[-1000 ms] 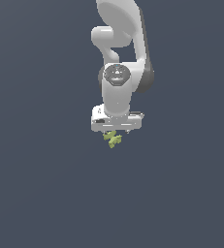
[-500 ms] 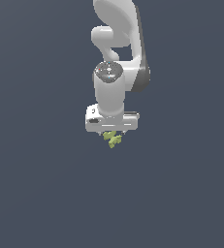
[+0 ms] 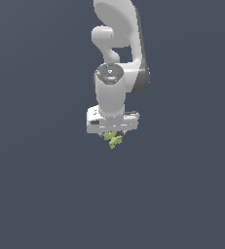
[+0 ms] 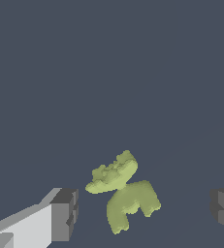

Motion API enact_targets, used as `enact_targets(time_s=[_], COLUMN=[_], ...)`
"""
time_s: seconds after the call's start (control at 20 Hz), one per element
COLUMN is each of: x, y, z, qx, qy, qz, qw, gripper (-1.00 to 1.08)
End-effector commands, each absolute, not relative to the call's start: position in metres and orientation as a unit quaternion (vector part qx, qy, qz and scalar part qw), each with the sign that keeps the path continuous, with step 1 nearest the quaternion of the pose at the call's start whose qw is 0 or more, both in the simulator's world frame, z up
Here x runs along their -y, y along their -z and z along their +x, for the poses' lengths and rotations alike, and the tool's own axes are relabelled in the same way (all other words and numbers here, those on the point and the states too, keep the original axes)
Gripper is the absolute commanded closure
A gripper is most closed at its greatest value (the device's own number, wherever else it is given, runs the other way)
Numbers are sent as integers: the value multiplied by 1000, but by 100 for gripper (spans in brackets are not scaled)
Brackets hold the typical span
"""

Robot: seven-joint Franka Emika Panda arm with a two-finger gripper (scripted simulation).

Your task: Pick up the object and move it to a goal position.

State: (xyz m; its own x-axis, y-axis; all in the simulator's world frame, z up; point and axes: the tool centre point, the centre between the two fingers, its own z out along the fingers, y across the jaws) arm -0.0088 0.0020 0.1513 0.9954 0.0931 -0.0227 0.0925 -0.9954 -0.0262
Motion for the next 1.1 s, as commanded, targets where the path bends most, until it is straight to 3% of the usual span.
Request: enact_targets(time_s=[0.0,1.05], x=[-2,-4], y=[-147,-95], z=[-12,-55], qx=[64,295], qy=[-11,-1], qz=[-998,-955], qw=[11,1], gripper=[-92,-92])
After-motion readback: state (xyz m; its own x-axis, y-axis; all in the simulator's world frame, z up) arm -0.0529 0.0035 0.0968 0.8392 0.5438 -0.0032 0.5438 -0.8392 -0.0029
